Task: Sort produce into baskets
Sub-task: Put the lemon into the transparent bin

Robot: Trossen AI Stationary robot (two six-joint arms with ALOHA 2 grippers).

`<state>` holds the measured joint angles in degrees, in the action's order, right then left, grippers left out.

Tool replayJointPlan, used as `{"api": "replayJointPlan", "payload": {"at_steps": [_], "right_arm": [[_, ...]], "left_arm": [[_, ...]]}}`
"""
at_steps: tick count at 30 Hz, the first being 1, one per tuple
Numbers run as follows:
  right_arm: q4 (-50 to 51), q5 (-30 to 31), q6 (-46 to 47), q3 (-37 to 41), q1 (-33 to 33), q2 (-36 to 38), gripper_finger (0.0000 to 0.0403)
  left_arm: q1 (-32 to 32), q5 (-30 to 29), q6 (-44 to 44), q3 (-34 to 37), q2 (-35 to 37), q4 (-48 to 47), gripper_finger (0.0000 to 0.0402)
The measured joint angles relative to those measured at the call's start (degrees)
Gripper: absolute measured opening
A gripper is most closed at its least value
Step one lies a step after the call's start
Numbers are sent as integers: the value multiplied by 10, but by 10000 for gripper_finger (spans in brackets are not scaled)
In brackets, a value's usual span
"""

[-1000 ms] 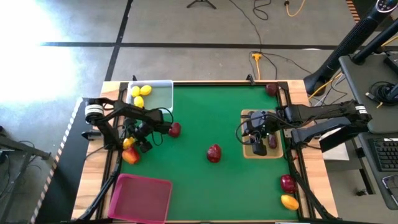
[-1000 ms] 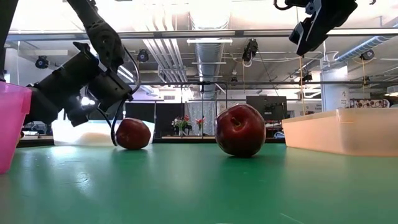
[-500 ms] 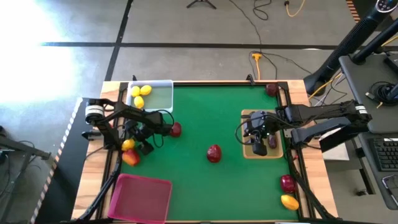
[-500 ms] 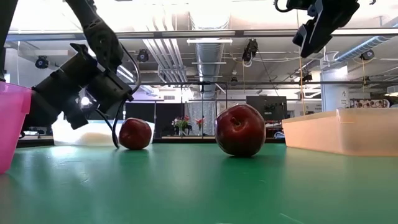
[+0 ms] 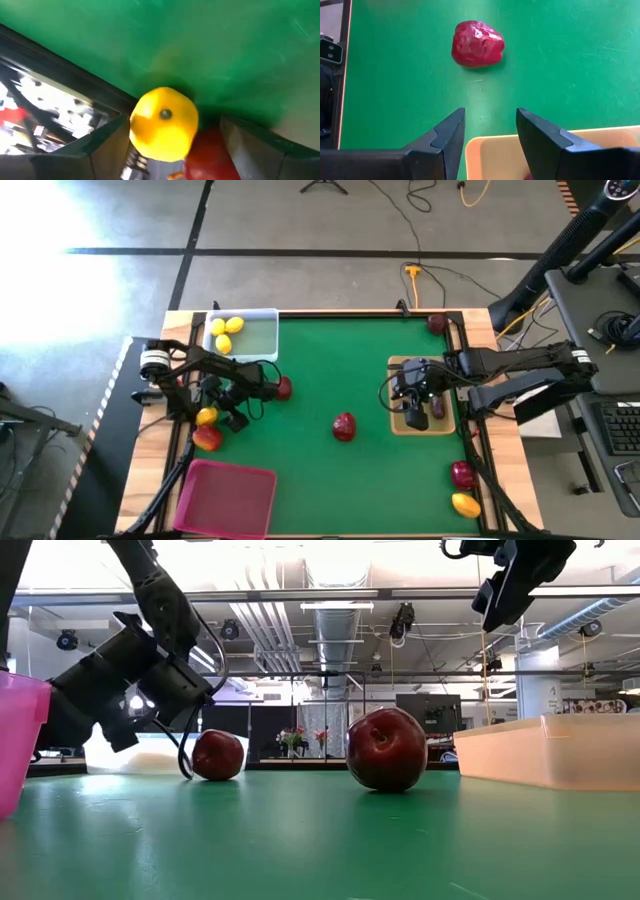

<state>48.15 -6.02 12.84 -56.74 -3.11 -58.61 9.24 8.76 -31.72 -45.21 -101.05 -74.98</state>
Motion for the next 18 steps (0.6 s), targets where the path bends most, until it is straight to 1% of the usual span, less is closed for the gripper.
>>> {"api": "replayJointPlan", "payload": {"at_steps": [2, 4, 8, 11, 15, 18], "right_arm": [[0, 0, 1, 0, 0, 0, 169], [0, 0, 2, 0, 0, 0, 166], [0, 0, 2, 0, 0, 0, 164], [0, 0, 2, 0, 0, 0, 166], [0, 0, 3, 0, 0, 0, 166], [0, 0, 3, 0, 0, 0, 163]], "left_arm": [[-6, 37, -3, 0, -5, -3, 281], [-18, 45, 9, 0, -7, -11, 271], [-39, 17, 34, 3, -7, -10, 246], [-48, 12, 45, 6, -7, -9, 223], [-57, 7, 72, 8, -7, -8, 173], [-60, -7, 74, 8, -5, -9, 133]]}}
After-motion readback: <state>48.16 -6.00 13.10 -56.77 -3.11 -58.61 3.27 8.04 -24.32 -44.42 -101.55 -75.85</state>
